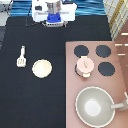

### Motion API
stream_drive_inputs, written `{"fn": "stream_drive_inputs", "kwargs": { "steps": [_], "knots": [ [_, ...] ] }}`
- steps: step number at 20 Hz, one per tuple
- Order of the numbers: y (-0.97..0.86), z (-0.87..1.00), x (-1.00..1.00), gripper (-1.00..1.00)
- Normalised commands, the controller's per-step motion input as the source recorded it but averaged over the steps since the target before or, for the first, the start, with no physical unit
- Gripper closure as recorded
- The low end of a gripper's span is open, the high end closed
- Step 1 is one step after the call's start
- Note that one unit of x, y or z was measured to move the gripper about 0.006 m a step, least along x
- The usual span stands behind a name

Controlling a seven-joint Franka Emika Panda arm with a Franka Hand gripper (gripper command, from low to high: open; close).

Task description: Take the lid off the pot, put the pot on the plate, and use the tool to push the pot to the front of the table.

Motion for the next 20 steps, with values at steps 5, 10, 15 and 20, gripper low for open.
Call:
{"fn": "stream_drive_inputs", "kwargs": {
  "steps": [5,10,15,20],
  "knots": [
    [0.11,0.29,0.09,-1.00],
    [0.48,1.00,0.08,-1.00],
    [0.73,0.99,0.35,-1.00],
    [0.65,0.77,0.65,-1.00]
  ]
}}
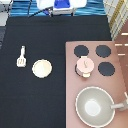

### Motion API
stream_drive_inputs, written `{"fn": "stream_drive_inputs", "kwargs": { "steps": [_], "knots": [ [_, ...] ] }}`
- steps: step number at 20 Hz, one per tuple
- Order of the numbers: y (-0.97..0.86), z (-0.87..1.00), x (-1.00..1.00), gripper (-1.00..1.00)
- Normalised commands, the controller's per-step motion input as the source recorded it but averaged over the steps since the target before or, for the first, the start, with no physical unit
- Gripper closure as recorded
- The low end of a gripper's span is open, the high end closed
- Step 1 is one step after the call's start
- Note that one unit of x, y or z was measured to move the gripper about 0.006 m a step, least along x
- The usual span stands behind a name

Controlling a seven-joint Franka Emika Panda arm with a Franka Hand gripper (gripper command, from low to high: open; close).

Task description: Take the lid off the pot, put the pot on the plate, and use the tool to push the pot to the front of the table.

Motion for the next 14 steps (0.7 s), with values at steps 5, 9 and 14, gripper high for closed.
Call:
{"fn": "stream_drive_inputs", "kwargs": {
  "steps": [5,9,14],
  "knots": [
    [0.55,0.58,0.94,-1.00],
    [0.52,0.52,0.99,-1.00],
    [0.56,0.40,0.88,-1.00]
  ]
}}
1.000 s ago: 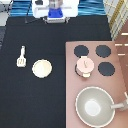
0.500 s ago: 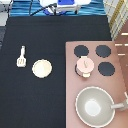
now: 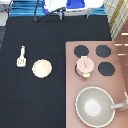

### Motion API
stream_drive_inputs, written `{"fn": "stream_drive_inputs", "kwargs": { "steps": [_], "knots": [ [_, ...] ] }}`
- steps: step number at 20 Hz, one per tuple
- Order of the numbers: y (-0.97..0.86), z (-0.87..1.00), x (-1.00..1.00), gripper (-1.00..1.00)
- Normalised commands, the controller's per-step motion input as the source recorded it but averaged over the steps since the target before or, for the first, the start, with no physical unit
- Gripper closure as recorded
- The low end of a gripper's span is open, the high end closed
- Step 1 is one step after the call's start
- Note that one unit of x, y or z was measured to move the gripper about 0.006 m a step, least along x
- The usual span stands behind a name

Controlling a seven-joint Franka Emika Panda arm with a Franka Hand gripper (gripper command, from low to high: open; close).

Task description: Take the lid off the pot, put the pot on the plate, and use the tool to push the pot to the front of the table.

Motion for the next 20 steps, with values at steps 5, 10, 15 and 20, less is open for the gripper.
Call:
{"fn": "stream_drive_inputs", "kwargs": {
  "steps": [5,10,15,20],
  "knots": [
    [0.68,0.15,0.61,-1.00],
    [0.80,-0.35,0.33,-1.00],
    [0.78,-0.62,0.19,-1.00],
    [0.56,-0.51,0.37,-1.00]
  ]
}}
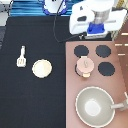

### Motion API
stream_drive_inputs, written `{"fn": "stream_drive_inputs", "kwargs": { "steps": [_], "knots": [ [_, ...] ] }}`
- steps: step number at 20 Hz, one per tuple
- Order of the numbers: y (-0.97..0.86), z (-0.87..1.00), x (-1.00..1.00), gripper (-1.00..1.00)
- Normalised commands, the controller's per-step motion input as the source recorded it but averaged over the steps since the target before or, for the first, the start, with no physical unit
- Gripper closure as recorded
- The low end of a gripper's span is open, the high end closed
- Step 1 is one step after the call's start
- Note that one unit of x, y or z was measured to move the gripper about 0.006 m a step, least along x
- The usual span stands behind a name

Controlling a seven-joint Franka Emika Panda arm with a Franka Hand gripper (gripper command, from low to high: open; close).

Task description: Take the lid off the pot, put the pot on the plate, and use the tool to push the pot to the front of the table.

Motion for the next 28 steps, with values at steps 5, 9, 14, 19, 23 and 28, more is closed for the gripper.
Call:
{"fn": "stream_drive_inputs", "kwargs": {
  "steps": [5,9,14,19,23,28],
  "knots": [
    [0.25,-0.43,0.56,-1.00],
    [0.12,-0.46,0.50,-1.00],
    [0.09,-0.43,0.35,-1.00],
    [0.04,-0.33,0.31,-1.00],
    [0.00,-0.23,0.18,-1.00],
    [-0.01,-0.24,0.08,-1.00]
  ]
}}
